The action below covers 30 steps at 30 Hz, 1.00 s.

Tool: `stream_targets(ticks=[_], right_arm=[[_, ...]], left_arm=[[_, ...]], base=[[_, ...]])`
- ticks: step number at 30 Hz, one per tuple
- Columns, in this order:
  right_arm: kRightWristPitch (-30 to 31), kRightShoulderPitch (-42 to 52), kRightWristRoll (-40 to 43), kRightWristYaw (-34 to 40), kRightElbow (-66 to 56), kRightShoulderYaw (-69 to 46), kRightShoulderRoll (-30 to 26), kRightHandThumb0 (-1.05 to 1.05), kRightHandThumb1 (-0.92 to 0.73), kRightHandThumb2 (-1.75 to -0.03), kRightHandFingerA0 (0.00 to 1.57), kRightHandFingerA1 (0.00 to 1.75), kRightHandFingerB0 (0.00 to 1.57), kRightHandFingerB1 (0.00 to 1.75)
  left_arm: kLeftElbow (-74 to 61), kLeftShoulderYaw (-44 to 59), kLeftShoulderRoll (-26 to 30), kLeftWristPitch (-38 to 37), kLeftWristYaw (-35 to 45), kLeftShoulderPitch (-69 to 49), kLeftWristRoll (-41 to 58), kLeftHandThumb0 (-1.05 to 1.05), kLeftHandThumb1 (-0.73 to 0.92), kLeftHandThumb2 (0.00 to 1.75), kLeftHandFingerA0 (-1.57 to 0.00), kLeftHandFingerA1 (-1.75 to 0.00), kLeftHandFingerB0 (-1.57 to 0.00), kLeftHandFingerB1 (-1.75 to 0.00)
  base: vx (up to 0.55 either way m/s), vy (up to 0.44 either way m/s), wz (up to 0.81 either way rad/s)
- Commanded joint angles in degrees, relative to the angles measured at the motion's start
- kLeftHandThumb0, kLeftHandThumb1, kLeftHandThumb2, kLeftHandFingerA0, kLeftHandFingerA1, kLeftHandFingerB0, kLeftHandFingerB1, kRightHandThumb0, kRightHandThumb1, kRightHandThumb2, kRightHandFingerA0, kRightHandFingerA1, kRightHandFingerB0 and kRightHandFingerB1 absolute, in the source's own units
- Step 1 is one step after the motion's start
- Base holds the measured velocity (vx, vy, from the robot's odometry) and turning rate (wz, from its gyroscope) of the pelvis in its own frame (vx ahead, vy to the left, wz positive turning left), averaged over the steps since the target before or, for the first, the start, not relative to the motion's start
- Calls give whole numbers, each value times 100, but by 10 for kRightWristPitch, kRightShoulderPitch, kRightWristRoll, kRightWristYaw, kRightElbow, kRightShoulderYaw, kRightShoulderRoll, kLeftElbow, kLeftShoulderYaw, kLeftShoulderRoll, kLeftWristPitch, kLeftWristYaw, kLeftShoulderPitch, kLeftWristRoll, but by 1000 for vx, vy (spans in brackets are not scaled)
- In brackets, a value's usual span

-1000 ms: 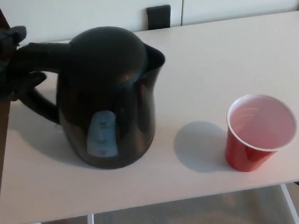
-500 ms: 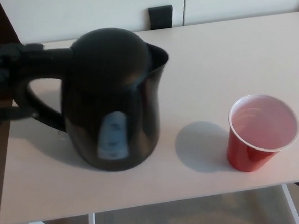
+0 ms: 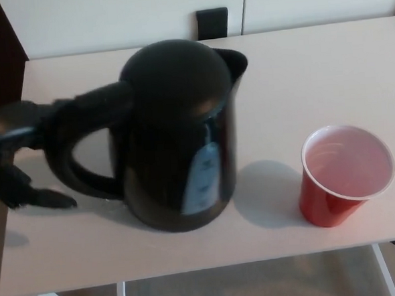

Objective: The robot walk towards a table in front and uses its left hand to pick up the pot from the base and pour water to the cup on the right hand side

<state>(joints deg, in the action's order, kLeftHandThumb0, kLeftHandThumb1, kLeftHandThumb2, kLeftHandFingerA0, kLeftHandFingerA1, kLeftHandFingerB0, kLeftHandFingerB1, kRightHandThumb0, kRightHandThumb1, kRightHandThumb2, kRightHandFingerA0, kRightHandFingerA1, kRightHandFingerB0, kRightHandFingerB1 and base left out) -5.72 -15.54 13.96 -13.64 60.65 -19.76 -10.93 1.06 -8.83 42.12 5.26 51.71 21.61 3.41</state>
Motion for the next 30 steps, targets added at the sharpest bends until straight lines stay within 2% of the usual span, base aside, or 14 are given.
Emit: stream_targets(ticks=[1,10,12,16,21,26,27,30], right_arm=[[-2,-11,8,-6,1,-9,-13,-22,-55,-66,45,65,39,58],[-1,-4,3,-2,0,-7,-8,-20,-57,-65,41,60,40,58],[-2,-5,4,-3,5,-9,-9,-19,-59,-66,44,62,39,58],[-2,-6,4,-6,5,-10,-11,-19,-59,-66,44,62,38,57],[-7,-6,1,-5,14,-9,-9,-19,-58,-65,43,61,38,56],[-3,-6,2,-7,10,-9,-11,-19,-60,-65,44,62,37,57],[-4,-4,1,-7,11,-9,-11,-20,-58,-66,45,63,38,57],[-4,-3,1,-7,11,-9,-11,-20,-58,-66,45,63,38,57]], left_arm=[[-61,4,2,38,21,-19,23,-88,43,60,0,0,0,0],[-77,53,13,17,17,-69,38,-88,46,58,0,0,0,0],[-43,93,29,-21,12,-85,37,-91,53,58,0,0,0,0],[-33,141,42,-7,18,-98,54,-90,51,58,0,0,0,0],[8,266,57,-19,30,-152,101,-87,51,58,0,0,0,0],[29,393,39,-25,35,-245,151,-78,49,56,0,0,0,0],[29,438,15,-38,41,-293,172,-76,51,56,0,0,0,0],[23,461,2,-42,45,-318,181,-76,51,56,0,0,0,0]], base=[[0,0,0],[0,0,0],[0,0,0],[0,0,0],[0,0,0],[0,0,0],[0,0,0],[0,0,0]])
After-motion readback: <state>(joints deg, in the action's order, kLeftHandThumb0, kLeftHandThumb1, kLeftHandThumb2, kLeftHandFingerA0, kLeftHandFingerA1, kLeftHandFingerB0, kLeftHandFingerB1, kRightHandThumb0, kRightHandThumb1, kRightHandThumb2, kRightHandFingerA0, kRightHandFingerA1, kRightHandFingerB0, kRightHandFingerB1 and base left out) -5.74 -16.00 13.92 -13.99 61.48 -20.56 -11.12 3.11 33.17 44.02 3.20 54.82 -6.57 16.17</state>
